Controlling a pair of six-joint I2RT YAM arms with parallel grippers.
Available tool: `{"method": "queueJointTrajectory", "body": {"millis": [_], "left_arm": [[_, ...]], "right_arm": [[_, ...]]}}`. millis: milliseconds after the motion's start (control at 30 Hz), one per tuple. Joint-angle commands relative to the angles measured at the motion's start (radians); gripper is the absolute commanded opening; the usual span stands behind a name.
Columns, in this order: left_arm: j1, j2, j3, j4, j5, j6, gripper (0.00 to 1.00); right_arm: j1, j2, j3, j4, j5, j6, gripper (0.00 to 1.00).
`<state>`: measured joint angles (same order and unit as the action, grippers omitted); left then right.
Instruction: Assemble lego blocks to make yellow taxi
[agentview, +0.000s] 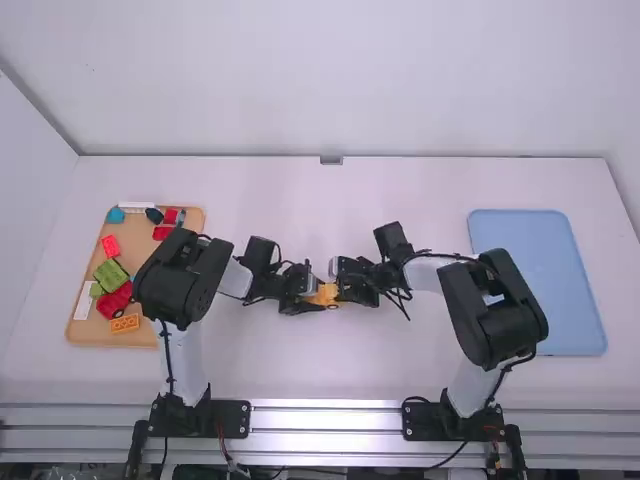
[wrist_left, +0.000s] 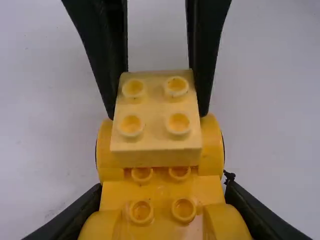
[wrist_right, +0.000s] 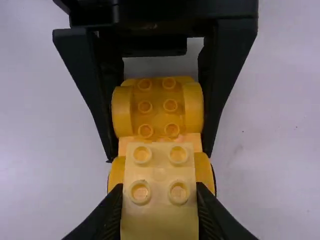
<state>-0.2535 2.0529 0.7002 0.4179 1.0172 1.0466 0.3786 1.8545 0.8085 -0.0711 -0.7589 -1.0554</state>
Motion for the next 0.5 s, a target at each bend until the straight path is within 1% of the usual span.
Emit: {"method": "queueJointTrajectory", "body": {"millis": [0, 133, 267, 400, 467], "left_arm": [[-0.005, 0.021, -0.023, -0.017, -0.091, -0.01, 0.37], [-0.004, 0.021, -0.013, -0.026, -0.092, -0.01, 0.37], [-0.006, 0.021, 0.002, -0.052, -0.092, -0.01, 0.37], [-0.005, 0.021, 0.012, -0.074, -0.092, -0.009, 0.38], [-0.001, 0.021, 0.009, -0.069, -0.091, -0.01, 0.38]], "right_arm": [[0.002, -0.002, 0.011, -0.027, 0.028, -0.039, 0.22], [0.0, -0.002, 0.009, -0.023, 0.027, -0.048, 0.22], [0.002, -0.002, 0.008, -0.016, 0.027, -0.042, 0.28], [0.002, -0.001, 0.009, -0.012, 0.022, -0.045, 0.28], [0.002, -0.002, 0.009, -0.011, 0.016, -0.045, 0.27]]}}
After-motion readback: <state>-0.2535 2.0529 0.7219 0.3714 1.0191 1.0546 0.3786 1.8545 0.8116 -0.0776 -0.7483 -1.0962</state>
